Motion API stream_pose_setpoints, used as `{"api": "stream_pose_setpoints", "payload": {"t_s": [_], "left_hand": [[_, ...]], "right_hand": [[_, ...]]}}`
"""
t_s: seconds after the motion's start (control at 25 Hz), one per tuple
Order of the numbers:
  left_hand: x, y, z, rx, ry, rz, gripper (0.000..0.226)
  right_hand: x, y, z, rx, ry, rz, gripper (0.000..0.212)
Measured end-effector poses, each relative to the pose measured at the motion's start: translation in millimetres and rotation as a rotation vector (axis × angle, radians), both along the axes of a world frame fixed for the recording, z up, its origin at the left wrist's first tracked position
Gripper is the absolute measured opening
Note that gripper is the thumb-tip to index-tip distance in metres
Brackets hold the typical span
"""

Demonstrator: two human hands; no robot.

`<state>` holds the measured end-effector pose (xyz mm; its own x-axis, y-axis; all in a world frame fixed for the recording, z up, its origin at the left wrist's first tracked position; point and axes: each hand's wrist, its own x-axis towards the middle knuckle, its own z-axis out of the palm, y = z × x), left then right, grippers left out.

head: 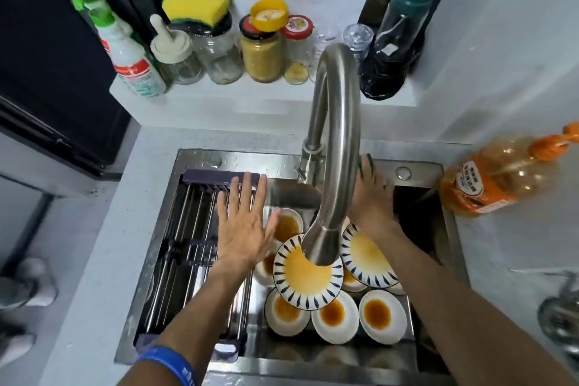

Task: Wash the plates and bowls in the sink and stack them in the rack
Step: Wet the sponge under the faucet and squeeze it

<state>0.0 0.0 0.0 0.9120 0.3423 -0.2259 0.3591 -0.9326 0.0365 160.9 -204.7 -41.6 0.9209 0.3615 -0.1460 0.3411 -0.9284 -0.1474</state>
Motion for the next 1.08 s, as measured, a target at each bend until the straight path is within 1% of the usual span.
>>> {"api": "stream_pose_setpoints", "payload": {"t_s": [0.08,0.12,0.16,0.2,0.24,0.28,0.32,0.36,0.4,0.44,0.48,0.56,0.64,0.72,0.76,0.88,1.08], "left_hand": [[1,6,-9,-0.049,-0.008,-0.022,0.077],[2,10,-12,-0.094,-0.011,-0.021,0.077],[2,15,-16,-0.182,-0.005,-0.004,0.076],[3,17,-16,-0.265,0.006,0.018,0.075],[3,16,-14,-0.313,0.005,0.034,0.073],[3,16,-10,-0.33,-0.013,0.042,0.071],[6,15,-3,-0.343,-0.017,0.037,0.068],[11,16,3,-0.369,-0.033,0.013,0.064],[17,18,10,-0.418,-0.036,-0.011,0.061],[26,21,18,-0.461,-0.063,-0.047,0.058],[38,21,24,-0.491,-0.094,-0.083,0.056],[65,17,35,-0.52,-0.149,-0.147,0.051],[89,7,43,-0.518,-0.18,-0.219,0.036],[99,-4,50,-0.416,-0.163,-0.279,0.018],[101,-7,52,-0.371,-0.153,-0.281,0.015],[101,-6,52,-0.324,-0.121,-0.265,0.012],[92,7,33,-0.284,-0.14,-0.329,0.021]], "right_hand": [[24,6,-10,-0.063,0.066,0.036,0.087],[37,6,-15,-0.102,0.073,0.056,0.083],[45,5,-14,-0.117,0.079,0.058,0.076],[47,4,-12,-0.144,0.037,0.073,0.068],[45,1,-11,-0.148,0.015,0.079,0.059],[38,-5,-8,-0.093,0.022,0.067,0.054],[27,-12,-1,0.066,0.122,-0.023,0.052],[15,-17,6,0.306,0.303,-0.177,0.053],[-4,-22,12,0.59,0.537,-0.346,0.055],[-30,-26,18,0.818,0.721,-0.5,0.053],[-60,-32,22,0.958,0.878,-0.628,0.049],[-111,-37,22,1.132,1.142,-0.796,0.042],[-139,-36,23,1.268,1.294,-0.885,0.039],[-152,-30,21,1.349,1.347,-0.915,0.035],[-155,-26,22,1.37,1.348,-0.931,0.033],[-160,-23,22,1.393,1.337,-0.958,0.032],[-160,-21,21,1.39,1.329,-0.953,0.032]]}}
